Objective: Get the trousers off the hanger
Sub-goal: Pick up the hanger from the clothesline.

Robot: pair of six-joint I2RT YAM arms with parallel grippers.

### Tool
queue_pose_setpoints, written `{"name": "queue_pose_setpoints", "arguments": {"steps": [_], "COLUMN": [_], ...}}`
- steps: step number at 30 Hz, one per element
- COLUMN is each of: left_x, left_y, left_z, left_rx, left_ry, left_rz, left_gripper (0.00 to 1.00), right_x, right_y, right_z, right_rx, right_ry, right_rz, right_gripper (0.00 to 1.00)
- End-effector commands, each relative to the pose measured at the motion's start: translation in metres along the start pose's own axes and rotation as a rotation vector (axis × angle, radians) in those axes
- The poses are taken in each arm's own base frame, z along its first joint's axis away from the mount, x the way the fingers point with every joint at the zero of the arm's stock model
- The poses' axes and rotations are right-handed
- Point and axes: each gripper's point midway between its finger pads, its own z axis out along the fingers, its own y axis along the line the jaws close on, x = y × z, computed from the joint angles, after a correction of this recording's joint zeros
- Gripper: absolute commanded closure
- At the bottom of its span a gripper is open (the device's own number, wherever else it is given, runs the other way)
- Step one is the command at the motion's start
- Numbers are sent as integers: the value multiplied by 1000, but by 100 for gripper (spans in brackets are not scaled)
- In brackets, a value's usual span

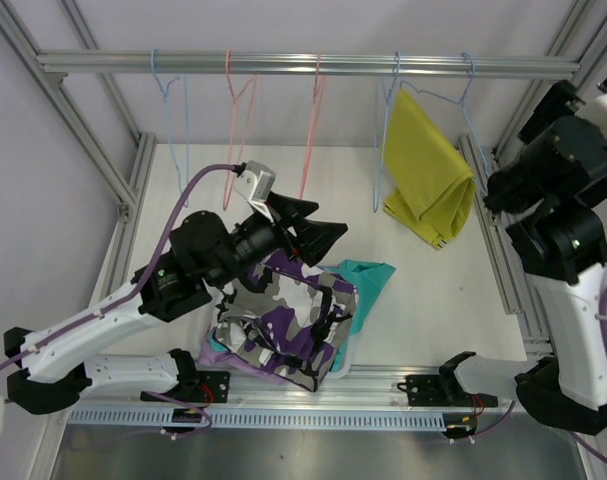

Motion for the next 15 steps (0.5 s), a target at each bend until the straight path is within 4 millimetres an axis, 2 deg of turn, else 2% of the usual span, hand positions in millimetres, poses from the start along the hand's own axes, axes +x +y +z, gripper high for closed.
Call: {"name": "queue_pose_setpoints", "arguments": {"steps": [1, 2, 3, 4, 5, 6, 7, 8, 9, 10, 11, 13, 14, 15], "left_x": [-7, -10, -10, -10, -8, -10, -10, -8, -8, -8, -7, -5, -2, -2], "left_y": [1, 1, 2, 2, 3, 3, 3, 2, 2, 0, 1, 4, 7, 9], "left_z": [-14, -18, -19, -20, -21, -23, -23, -24, -24, -24, -24, -25, -24, -24], "left_rx": [-6, -3, -8, -5, -7, -8, -8, -1, 2, 7, 5, -1, -11, -22], "left_ry": [-24, -31, -32, -30, -28, -33, -30, -23, -22, -19, -14, -10, -5, -11], "left_rz": [-24, -26, -28, -31, -29, -30, -28, -26, -22, -19, -9, 3, 13, 15], "left_gripper": [16, 16, 16, 16, 16, 15, 15, 15, 15, 15, 15, 15, 14, 14], "right_x": [-31, -30, -41, -48, -60, -62, -73, -71, -75, -78, -86, -80, -64, -55], "right_y": [-27, -32, -34, -32, -28, -22, -9, -2, 14, 29, 63, 87, 114, 128], "right_z": [20, 29, 32, 36, 39, 41, 43, 43, 41, 37, 22, 2, -20, -30], "right_rx": [195, 241, 260, 258, 253, 225, 139, 53, -66, -192, -430, -639, -841, -934], "right_ry": [-47, -56, -84, -102, -125, -131, -189, -200, -235, -269, -342, -359, -334, -316], "right_rz": [85, -47, 40, 30, 93, 53, 69, 14, 121, 112, 88, 47, -37, -69], "right_gripper": [1, 1, 0, 1, 0, 1, 1, 0, 1, 0, 1, 1, 0, 1]}}
